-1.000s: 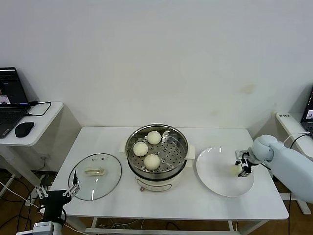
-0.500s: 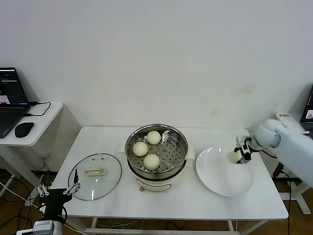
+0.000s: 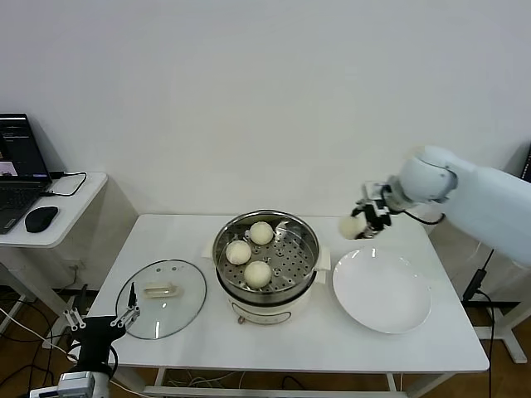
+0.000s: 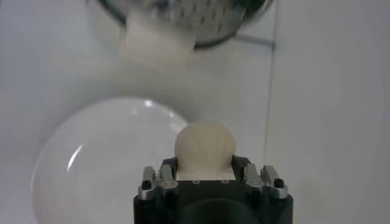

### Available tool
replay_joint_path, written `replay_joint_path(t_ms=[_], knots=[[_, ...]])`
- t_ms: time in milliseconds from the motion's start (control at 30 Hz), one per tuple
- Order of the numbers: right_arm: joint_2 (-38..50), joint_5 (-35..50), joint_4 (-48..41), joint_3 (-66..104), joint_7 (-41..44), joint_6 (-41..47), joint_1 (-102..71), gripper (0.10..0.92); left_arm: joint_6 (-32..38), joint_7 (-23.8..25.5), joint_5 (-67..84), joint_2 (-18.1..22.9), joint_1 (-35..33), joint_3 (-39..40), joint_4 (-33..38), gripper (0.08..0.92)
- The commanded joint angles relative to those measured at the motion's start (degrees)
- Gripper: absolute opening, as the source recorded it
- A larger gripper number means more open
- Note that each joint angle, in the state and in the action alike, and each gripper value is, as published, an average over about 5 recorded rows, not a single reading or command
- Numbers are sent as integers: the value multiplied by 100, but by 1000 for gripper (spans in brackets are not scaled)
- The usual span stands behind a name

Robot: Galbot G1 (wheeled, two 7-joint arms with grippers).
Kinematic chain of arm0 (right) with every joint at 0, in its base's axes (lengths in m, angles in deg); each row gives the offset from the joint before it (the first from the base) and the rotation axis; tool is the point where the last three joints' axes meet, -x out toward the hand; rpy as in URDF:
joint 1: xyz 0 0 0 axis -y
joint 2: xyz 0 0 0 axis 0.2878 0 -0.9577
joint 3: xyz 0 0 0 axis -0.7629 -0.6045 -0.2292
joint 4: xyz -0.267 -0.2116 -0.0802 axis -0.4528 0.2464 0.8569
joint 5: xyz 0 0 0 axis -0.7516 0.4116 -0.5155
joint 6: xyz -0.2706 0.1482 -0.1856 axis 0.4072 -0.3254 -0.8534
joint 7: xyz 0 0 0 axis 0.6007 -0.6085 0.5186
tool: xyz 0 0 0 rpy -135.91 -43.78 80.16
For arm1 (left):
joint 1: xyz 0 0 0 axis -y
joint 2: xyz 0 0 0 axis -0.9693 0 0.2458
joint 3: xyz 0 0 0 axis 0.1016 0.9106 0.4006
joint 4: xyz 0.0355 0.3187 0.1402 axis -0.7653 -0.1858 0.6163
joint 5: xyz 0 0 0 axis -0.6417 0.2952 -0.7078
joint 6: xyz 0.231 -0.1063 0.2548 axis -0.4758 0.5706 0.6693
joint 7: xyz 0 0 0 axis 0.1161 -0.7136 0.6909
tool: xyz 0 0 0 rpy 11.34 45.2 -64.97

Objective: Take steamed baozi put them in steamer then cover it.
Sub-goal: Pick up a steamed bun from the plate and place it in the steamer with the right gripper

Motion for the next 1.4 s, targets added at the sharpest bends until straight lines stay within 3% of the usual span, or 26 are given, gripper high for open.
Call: replay_joint_path(t_ms=[33,467,1300,1400], knots=[[-1286,1834,214,-847,-833,1208,754,563,10,-4,-5,55,-10,-2,34,823],[-2525,1769,-1016,-735,-1251,1613,-110,560,96,-49,13,46,-55,-121,-84,823],[-2261,1298,-1013,-735,-1201,1613,-409,562,102,-61,39,36,-21,-137,-119,823],[-2154,1311,-932,-622,-1195,1611,-380,596,98,-58,38,32,-12,-135,-113,823]])
